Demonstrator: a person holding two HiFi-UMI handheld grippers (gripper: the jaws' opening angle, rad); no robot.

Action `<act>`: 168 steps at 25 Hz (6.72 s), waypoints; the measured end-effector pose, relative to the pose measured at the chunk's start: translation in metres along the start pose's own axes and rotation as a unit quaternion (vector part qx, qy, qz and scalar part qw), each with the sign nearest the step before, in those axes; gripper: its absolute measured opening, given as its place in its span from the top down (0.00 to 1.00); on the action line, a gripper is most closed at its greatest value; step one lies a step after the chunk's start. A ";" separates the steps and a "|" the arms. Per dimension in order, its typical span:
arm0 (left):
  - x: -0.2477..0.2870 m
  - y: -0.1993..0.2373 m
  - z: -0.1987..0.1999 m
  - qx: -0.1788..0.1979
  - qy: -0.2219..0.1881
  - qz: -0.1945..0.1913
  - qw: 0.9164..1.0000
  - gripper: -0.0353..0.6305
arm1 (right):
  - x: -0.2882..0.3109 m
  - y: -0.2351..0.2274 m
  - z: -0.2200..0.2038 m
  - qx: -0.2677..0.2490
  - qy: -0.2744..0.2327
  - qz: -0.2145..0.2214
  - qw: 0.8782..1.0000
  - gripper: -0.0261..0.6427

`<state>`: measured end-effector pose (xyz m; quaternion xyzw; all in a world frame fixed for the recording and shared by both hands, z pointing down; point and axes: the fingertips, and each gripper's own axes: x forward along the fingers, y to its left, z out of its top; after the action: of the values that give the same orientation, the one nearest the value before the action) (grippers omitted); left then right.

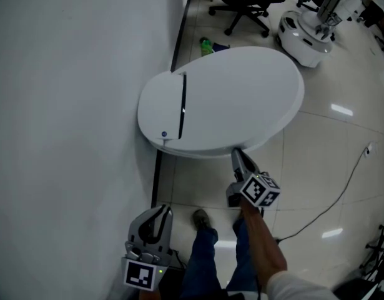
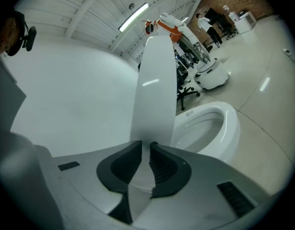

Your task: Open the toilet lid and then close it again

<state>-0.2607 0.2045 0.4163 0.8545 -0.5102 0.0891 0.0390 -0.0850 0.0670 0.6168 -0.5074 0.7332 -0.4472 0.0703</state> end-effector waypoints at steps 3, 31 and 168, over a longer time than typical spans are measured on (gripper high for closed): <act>0.004 -0.002 -0.002 0.001 0.001 -0.006 1.000 0.91 | 0.003 -0.032 -0.007 0.040 0.002 -0.021 0.999 0.90; 0.056 0.010 -0.068 -0.021 0.052 -0.025 0.998 0.91 | 0.074 -0.222 -0.081 0.418 -0.033 -0.091 0.903 0.37; -0.081 -0.002 0.096 -0.035 -0.023 0.052 0.998 0.89 | -0.220 0.251 0.088 -0.472 0.039 0.244 0.847 0.86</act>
<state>-0.2855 0.2603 0.3062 0.8269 -0.5573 0.0536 0.0527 -0.1027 0.2149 0.3052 -0.2669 0.9579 -0.0353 -0.0992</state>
